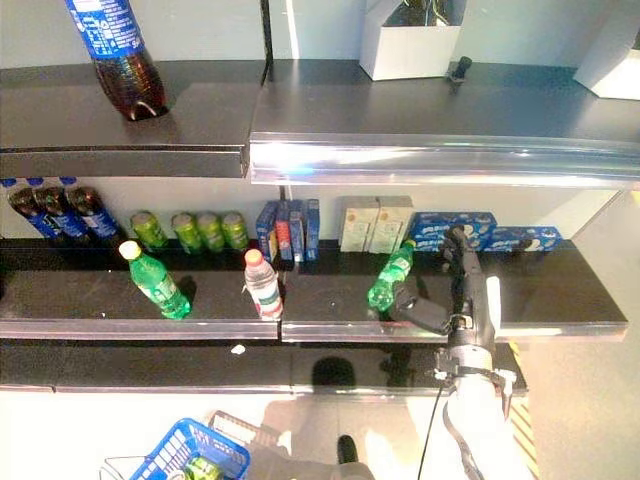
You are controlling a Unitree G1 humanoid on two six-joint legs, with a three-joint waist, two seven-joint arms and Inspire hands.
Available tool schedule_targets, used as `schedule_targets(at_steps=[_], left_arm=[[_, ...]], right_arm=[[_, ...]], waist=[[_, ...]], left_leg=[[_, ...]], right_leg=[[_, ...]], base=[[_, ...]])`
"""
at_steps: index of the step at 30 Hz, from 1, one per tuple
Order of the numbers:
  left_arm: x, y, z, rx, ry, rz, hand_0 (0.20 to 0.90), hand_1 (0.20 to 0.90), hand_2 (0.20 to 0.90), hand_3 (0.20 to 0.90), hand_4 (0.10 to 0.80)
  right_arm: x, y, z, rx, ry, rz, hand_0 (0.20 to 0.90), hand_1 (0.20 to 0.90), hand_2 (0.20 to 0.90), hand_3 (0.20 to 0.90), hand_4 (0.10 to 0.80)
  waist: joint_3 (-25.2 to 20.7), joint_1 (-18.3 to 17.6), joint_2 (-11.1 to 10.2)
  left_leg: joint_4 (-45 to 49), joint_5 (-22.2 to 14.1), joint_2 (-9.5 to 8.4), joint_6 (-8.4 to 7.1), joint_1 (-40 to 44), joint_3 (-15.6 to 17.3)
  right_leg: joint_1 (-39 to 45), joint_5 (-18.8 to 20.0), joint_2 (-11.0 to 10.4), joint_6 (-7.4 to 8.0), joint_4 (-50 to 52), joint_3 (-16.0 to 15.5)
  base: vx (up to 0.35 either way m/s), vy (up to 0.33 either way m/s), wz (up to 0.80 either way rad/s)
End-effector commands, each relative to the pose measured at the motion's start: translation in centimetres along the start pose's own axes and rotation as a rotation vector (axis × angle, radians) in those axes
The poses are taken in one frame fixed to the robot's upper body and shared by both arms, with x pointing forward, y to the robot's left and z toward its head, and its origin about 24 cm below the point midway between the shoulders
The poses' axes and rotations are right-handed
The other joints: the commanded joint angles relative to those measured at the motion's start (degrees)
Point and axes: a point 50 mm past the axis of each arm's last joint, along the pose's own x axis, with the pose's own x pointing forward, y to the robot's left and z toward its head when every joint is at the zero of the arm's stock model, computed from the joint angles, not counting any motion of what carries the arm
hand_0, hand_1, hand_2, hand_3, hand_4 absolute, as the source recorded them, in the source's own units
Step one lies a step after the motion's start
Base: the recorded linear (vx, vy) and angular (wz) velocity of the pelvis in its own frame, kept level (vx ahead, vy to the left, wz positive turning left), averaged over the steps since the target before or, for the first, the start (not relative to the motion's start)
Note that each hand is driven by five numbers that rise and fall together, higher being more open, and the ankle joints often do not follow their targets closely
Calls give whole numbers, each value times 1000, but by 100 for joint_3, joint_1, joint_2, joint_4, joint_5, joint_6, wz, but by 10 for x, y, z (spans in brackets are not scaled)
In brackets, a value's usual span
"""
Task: Pick up the drink and place into the basket.
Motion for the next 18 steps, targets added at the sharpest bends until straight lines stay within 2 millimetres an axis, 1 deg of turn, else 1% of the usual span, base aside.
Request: schedule_targets(at_steps=[1,3,4,5,6,8,13,14,18], left_arm=[[1,-10,34,-31,-140,-42,300,300,300,200,100],[1,-9,35,-26,-142,-40,300,300,300,200,100],[1,-8,37,-22,-144,-40,300,300,300,200,100],[2,-7,40,-13,-148,-39,300,300,300,200,100],[2,-7,41,-12,-149,-38,300,300,300,200,100],[2,-4,45,-8,-153,-30,300,300,300,200,100],[2,-7,53,7,-162,-32,300,300,300,200,100],[2,-8,57,14,-168,-34,300,300,300,200,100],[1,-8,72,7,-200,-38,300,300,300,200,100]], right_arm=[[21,-3,52,-11,-296,7,900,900,900,900,800],[23,-5,53,-47,-303,14,900,900,900,900,800],[26,-8,54,-98,-313,24,900,900,900,900,800],[31,-15,54,-141,-285,9,900,900,900,900,800],[32,-17,54,-144,-280,5,900,900,900,900,800],[38,-29,51,-181,-251,-23,900,900,900,900,800],[44,-35,59,-307,-305,-14,900,900,900,900,800],[49,-41,62,-400,-315,-3,900,900,900,900,800],[63,-60,67,-590,-313,-3,900,900,900,900,800]], waist=[[6,20,-130],[9,33,-145],[13,55,-164],[36,83,-195],[38,87,-201],[63,119,-247],[143,168,-271],[173,196,-274],[312,256,-322]], left_leg=[[393,-178,156,185,-72,-6],[396,-180,156,187,-84,-19],[398,-178,158,188,-104,-32],[416,-169,167,187,-129,-48],[422,-168,170,186,-135,-52],[480,-166,196,176,-197,-85],[577,-135,240,162,-353,-164],[606,-117,252,159,-425,-206],[649,-69,303,136,-604,-299]], right_leg=[[-86,-597,-268,198,770,-126],[-89,-601,-264,197,774,-137],[-98,-606,-256,193,782,-154],[-106,-615,-242,183,808,-181],[-109,-617,-239,181,815,-185],[-137,-639,-219,162,863,-217],[-228,-680,-167,118,961,-244],[-274,-696,-140,101,997,-252],[-390,-727,-87,69,1060,-285]], base=[[0,0,0],[27,-34,1],[35,-72,1],[33,-68,1],[36,-77,3],[25,-68,3],[7,-49,8],[3,-61,13],[-34,-67,6]])
